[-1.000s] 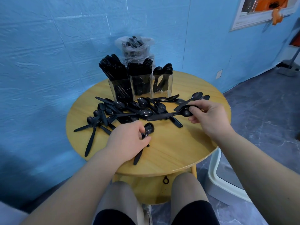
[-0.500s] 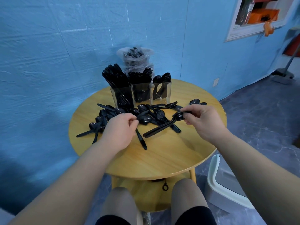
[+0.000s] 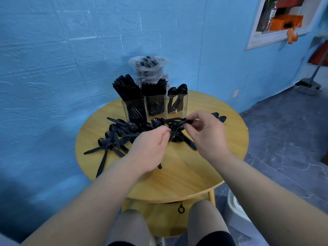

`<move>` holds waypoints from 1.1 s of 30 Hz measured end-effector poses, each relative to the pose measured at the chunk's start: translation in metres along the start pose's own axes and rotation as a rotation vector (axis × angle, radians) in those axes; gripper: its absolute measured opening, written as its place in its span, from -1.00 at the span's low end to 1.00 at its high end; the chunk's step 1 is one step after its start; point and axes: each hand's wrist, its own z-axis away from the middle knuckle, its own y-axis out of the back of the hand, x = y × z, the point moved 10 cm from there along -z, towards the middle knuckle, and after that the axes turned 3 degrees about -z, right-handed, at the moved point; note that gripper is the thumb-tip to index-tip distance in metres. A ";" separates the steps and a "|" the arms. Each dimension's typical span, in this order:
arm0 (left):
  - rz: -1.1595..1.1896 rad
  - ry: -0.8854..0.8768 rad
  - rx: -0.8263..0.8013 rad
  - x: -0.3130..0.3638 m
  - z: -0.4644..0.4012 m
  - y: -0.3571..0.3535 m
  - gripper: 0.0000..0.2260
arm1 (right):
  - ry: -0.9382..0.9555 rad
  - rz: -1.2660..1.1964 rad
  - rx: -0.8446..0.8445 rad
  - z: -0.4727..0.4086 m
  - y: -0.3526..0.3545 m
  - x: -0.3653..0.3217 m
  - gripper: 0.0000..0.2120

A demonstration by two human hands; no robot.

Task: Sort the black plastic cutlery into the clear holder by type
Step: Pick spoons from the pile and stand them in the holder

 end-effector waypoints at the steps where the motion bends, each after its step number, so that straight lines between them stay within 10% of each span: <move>1: -0.041 -0.036 -0.010 0.005 0.001 -0.002 -0.75 | 0.003 0.001 0.010 0.000 0.000 -0.002 -0.88; 8: -0.290 -0.124 -0.010 0.015 -0.011 0.007 -0.80 | 0.131 0.085 -0.028 -0.003 -0.005 -0.015 -0.74; 15: -0.311 -0.252 0.153 0.031 -0.040 0.027 -0.71 | -0.246 -0.339 0.011 -0.029 0.005 0.013 -0.83; 23: -0.581 -0.180 0.356 0.017 -0.104 0.071 -0.47 | 0.369 0.238 0.322 -0.120 0.065 -0.050 -0.79; 33: -0.725 -0.260 0.433 0.006 -0.130 0.059 -0.54 | 0.418 0.601 -0.140 -0.164 -0.052 -0.018 -0.78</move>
